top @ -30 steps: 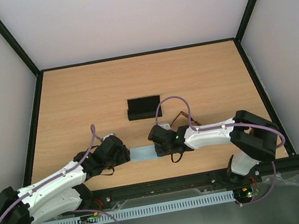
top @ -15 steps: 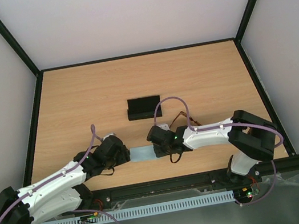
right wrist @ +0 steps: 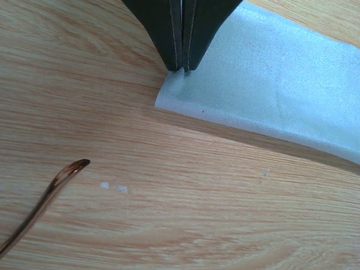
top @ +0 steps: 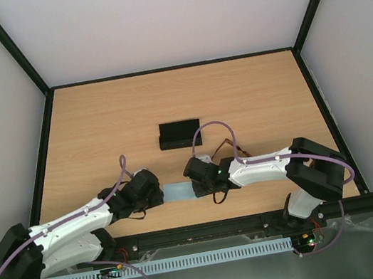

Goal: Organize the sunglasses
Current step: Pick up the glasses cleaning cloth from the center of the board, then place the glasses cleaning cloth in the sunglasses case.

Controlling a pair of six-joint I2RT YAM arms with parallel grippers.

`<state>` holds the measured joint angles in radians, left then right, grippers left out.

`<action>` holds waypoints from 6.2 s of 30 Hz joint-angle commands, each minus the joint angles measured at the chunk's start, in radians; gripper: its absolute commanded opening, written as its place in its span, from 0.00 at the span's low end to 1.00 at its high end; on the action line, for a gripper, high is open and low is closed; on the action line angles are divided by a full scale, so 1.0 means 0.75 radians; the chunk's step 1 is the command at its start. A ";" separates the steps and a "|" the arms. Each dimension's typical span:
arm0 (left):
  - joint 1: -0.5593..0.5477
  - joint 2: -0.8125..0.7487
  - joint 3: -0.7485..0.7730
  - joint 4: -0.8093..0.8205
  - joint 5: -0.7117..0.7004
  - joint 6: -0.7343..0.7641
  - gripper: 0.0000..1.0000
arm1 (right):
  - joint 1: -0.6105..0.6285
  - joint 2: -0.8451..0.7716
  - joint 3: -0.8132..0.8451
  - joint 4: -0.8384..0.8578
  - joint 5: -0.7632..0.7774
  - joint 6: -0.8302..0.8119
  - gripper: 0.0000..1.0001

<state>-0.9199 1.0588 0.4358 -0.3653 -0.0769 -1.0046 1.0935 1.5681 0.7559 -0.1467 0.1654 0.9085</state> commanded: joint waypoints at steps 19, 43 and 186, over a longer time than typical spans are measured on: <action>-0.064 0.315 0.136 0.020 -0.102 0.003 0.33 | 0.013 0.020 -0.009 -0.089 -0.015 -0.042 0.01; -0.066 0.409 0.132 0.102 -0.057 0.025 0.11 | 0.013 0.030 -0.011 -0.068 -0.029 -0.054 0.01; 0.515 1.222 1.127 0.039 0.029 0.544 0.04 | -0.711 0.629 0.971 -0.393 -0.207 -0.616 0.15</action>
<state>-0.5419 1.9671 1.2671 -0.3233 -0.0460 -0.6083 0.5629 2.0445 1.4651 -0.3889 -0.0078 0.4637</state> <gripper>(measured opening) 0.026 0.122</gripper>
